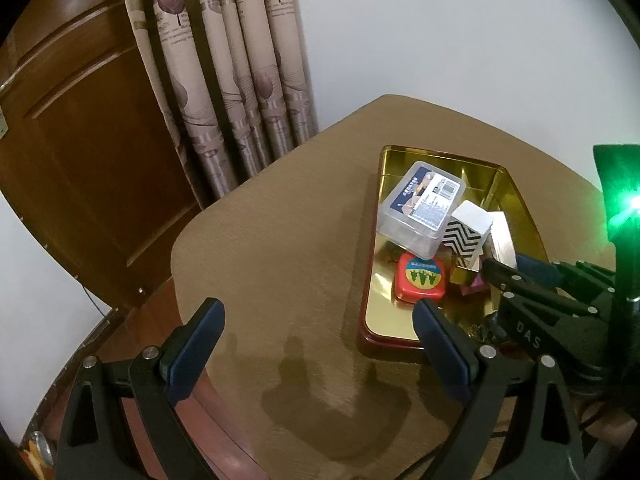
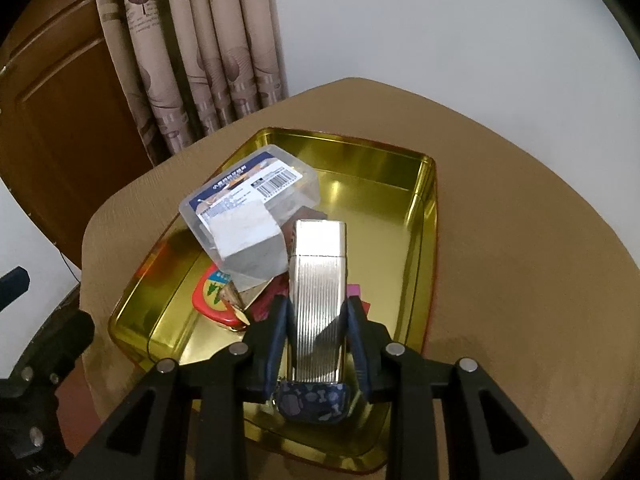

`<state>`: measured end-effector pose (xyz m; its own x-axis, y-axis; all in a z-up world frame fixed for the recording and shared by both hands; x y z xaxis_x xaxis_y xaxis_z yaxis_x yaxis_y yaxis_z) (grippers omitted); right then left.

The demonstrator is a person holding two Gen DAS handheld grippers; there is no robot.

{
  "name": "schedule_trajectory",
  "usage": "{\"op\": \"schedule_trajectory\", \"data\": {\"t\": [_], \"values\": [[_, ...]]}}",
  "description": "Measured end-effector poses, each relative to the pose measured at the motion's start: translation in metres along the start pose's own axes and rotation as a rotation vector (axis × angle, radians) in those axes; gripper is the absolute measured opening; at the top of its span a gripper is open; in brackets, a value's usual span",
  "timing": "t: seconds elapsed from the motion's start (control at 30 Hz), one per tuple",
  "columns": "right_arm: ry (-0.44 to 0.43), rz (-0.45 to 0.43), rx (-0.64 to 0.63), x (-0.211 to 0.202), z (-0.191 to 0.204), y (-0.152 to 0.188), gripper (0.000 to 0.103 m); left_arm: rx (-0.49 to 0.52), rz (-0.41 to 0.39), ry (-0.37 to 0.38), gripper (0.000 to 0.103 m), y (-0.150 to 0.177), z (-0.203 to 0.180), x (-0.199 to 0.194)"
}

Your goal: Organize rigid objects

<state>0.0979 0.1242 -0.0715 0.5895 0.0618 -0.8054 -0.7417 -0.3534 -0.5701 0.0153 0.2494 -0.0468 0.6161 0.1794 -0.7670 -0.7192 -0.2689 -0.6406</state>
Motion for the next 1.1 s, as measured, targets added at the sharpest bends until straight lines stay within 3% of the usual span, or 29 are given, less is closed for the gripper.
{"op": "schedule_trajectory", "data": {"t": [0.13,0.2,0.83,1.1], "values": [[0.014,-0.001,0.009,-0.003,-0.002,0.0,0.05,0.007,0.002,0.001,0.094,0.0,-0.002,0.0],[0.022,-0.004,0.017,-0.005,-0.003,-0.001,0.054,0.009,0.002,0.004,0.094,0.0,-0.003,0.0],[0.098,-0.085,0.025,-0.064,-0.018,0.022,0.064,0.022,0.004,0.008,0.094,0.0,-0.004,-0.002],[0.082,-0.086,0.072,-0.078,-0.022,0.037,0.069,0.033,0.004,0.006,0.094,0.002,-0.008,-0.002]]}}
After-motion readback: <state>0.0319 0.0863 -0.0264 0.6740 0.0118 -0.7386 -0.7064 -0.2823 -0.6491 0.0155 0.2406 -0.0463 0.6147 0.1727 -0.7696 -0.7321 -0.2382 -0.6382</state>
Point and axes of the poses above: each gripper's, at about its wrist camera, not at the fingertips, and x roughly the way its jaws point, z to its left, y to its underside, the point moved 4 cm from there along x, roughly the way its jaws point, and after that the axes turned 10 degrees about y, right-handed, at the moved point
